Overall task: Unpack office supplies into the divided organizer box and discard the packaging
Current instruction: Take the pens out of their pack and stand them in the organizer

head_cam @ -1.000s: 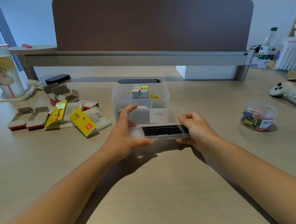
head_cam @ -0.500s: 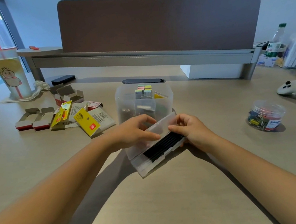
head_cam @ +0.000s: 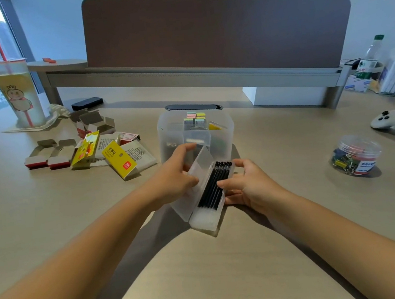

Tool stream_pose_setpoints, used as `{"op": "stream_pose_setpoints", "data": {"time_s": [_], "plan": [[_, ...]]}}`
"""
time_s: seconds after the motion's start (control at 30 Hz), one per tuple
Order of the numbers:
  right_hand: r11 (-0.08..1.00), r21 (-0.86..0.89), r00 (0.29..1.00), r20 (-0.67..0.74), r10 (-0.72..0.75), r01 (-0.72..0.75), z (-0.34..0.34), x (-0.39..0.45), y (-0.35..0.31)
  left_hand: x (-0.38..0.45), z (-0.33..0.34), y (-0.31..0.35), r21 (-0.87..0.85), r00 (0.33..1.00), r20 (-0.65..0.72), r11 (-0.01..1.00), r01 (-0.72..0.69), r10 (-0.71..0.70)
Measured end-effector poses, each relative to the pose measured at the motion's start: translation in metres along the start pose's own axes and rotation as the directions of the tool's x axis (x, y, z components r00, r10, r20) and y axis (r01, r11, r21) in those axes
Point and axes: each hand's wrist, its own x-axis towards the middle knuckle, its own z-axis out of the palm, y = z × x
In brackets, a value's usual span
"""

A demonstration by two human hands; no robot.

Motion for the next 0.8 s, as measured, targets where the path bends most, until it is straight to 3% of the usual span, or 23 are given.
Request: {"op": "stream_pose_setpoints", "data": {"time_s": [0.1,0.2,0.37,0.47,0.6,0.67,0.73,0.8], "plan": [[0.998,-0.037,0.994,0.103,-0.038,0.042,-0.001,-0.002,-0.003,-0.002,-0.004,0.0,-0.024,0.997,0.067,0.999,-0.028,0.03],[0.997,-0.059,0.985,0.172,-0.034,0.044,0.001,-0.004,-0.008,0.001,-0.007,-0.001,0.06,0.994,0.089,0.996,-0.066,0.061],[0.984,-0.168,0.985,0.167,-0.035,0.064,-0.003,0.002,-0.013,0.005,-0.007,-0.007,0.17,0.995,0.07,0.982,-0.081,0.07],[0.935,-0.335,0.987,0.14,-0.076,0.119,-0.004,0.008,-0.013,0.007,-0.006,-0.01,0.105,0.995,0.031,0.989,-0.101,0.098],[0.915,-0.372,0.982,0.162,-0.1,0.155,-0.006,0.013,-0.013,0.008,-0.01,-0.013,-0.02,0.991,-0.077,0.994,-0.111,0.109],[0.922,-0.35,0.978,0.178,-0.111,0.168,-0.007,0.014,-0.013,0.009,-0.014,-0.016,-0.043,0.993,-0.026,0.992,-0.118,0.117],[0.938,-0.306,0.974,0.2,-0.105,0.164,-0.007,0.016,-0.013,0.009,-0.019,-0.018,-0.094,0.989,0.113,0.992,-0.08,0.091],[0.936,-0.306,0.965,0.242,-0.1,0.173,-0.005,0.018,-0.013,0.009,-0.022,-0.02,-0.033,0.972,0.226,0.998,-0.057,0.063]]}}
